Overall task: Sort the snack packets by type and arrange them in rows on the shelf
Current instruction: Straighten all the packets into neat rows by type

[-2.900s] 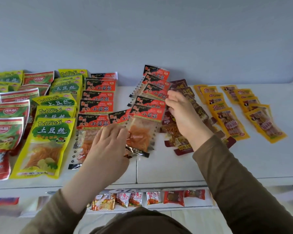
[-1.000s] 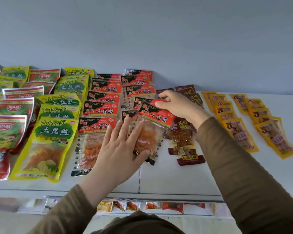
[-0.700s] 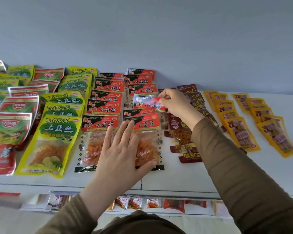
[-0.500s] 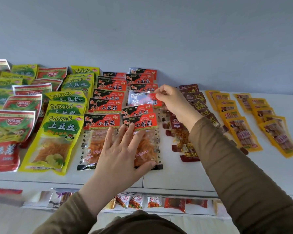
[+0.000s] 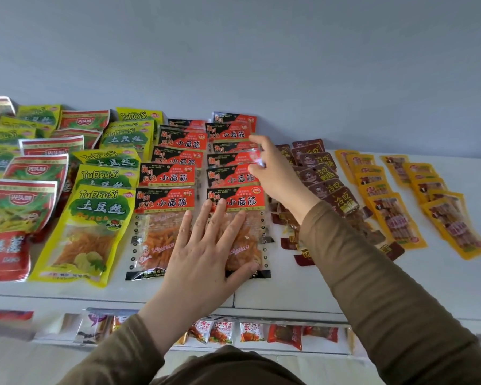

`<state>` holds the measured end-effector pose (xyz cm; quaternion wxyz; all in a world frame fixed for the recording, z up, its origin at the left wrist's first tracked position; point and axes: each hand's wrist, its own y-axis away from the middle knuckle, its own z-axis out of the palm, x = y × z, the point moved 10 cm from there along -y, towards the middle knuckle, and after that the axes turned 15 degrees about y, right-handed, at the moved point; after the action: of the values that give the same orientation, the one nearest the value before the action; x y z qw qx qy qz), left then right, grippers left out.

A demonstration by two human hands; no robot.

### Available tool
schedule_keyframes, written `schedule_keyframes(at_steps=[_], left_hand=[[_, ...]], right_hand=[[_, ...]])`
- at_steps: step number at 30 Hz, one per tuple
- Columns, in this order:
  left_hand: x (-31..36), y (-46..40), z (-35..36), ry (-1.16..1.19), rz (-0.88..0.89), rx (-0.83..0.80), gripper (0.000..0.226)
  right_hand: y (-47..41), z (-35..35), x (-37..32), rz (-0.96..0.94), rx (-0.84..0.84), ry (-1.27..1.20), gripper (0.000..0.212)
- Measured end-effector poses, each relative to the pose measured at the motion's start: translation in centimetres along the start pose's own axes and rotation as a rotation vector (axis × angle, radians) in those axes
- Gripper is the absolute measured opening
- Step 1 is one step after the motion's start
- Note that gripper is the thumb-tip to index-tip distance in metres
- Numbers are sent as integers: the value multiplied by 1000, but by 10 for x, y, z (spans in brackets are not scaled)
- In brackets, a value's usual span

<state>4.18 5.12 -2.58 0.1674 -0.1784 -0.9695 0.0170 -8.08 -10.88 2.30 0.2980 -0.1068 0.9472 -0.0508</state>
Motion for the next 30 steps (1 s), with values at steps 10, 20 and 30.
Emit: schedule_keyframes(at_steps=[10, 20, 30], left_hand=[[10, -16, -15, 166, -19, 81, 79], [-3, -23, -5, 119, -63, -37, 76], [4, -48, -18, 179, -93, 92, 66]], right_hand=[[13, 4, 14, 145, 29, -84, 61], [29, 27, 3, 264, -202, -333, 60], [-32, -6, 22, 359, -50, -302, 63]])
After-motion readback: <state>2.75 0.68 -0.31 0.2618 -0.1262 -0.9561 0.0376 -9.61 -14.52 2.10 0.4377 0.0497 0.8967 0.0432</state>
